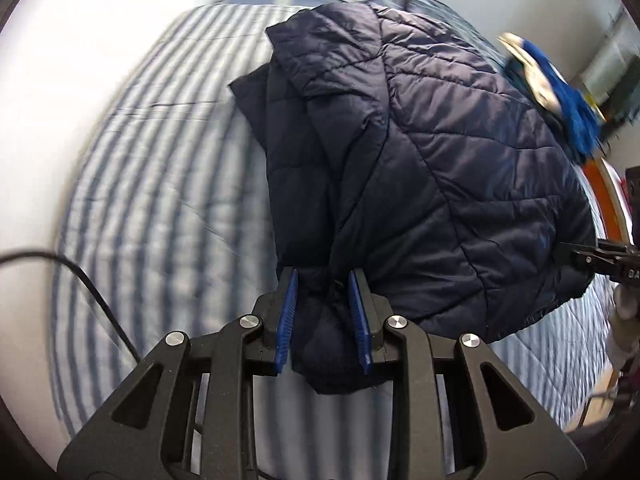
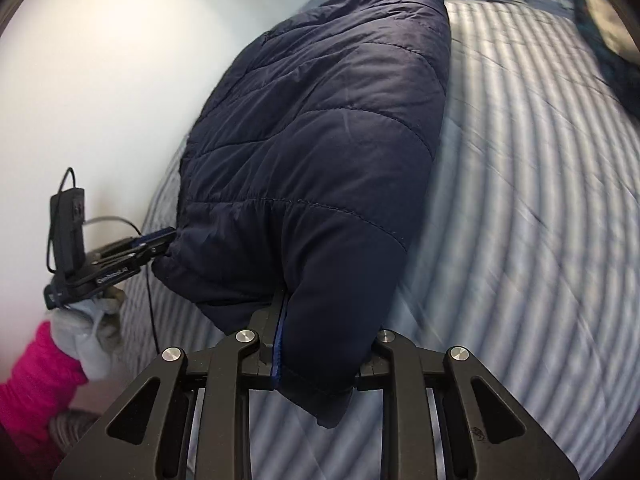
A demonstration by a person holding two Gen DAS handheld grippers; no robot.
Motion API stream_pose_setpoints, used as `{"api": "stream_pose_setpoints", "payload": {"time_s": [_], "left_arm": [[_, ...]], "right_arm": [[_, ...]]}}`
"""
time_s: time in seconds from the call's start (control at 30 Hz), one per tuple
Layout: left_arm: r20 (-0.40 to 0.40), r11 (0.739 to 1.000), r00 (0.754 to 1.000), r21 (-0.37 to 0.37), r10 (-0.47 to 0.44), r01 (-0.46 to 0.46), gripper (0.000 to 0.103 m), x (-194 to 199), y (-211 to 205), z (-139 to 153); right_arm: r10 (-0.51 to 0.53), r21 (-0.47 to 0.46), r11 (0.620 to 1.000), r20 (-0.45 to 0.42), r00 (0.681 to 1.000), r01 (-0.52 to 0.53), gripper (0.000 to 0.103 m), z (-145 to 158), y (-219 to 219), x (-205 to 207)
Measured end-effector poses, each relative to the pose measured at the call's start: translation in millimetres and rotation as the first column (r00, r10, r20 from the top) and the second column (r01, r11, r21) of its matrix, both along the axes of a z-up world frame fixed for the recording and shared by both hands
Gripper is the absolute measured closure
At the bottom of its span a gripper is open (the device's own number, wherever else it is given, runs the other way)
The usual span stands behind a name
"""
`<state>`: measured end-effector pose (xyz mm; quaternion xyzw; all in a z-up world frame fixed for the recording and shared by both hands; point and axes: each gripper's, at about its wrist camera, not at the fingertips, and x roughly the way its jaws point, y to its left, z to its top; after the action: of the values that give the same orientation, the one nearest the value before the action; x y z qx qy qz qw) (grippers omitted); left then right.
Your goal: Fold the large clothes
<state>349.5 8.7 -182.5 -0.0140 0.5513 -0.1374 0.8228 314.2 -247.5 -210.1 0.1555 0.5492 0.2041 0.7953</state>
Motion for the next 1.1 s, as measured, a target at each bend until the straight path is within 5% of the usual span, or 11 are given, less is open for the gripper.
{"api": "stream_pose_setpoints", "payload": {"time_s": [0.27,0.4,0.57,0.7,0.8,0.9,1.1], "left_arm": [[-0.004,0.995,0.995,0.004,-0.100,0.100,0.077,-40.9,-48.3,8.0],[0.023,0.988,0.988,0.012,-0.154,0.154,0.077,-52.8,-61.6,24.5],[0.137,0.987,0.979,-0.033,-0.153,0.158,0.077,-64.0,-56.9,72.3],[0.241,0.989,0.961,-0.025,-0.134,0.144,0.077,-33.8,-70.5,97.4],[0.272,0.993,0.957,-0.021,-0.106,0.116,0.077,-1.9,-81.1,95.9],[0.274,0.996,0.959,-0.020,-0.075,0.084,0.077,24.7,-84.9,83.7],[0.260,0.999,0.965,-0.017,-0.043,0.049,0.077,47.2,-87.6,56.0]], "right_arm": [[-0.017,-0.076,0.997,-0.013,1.000,0.016,0.081,10.9,-30.5,-56.6],[-0.007,-0.140,0.990,-0.001,1.000,0.006,0.065,10.0,-39.5,-70.7],[0.037,-0.286,0.958,0.107,0.994,-0.005,0.050,35.6,-42.1,-87.1],[0.023,-0.326,0.942,0.291,0.957,0.077,0.049,60.4,-56.9,-91.1],[-0.033,-0.295,0.940,0.424,0.905,0.172,0.049,80.5,-67.5,-69.2],[-0.072,-0.247,0.949,0.428,0.901,0.194,0.052,87.6,-69.6,-23.2],[-0.120,-0.233,0.943,0.425,0.897,0.236,0.076,81.9,-65.1,76.0]]}}
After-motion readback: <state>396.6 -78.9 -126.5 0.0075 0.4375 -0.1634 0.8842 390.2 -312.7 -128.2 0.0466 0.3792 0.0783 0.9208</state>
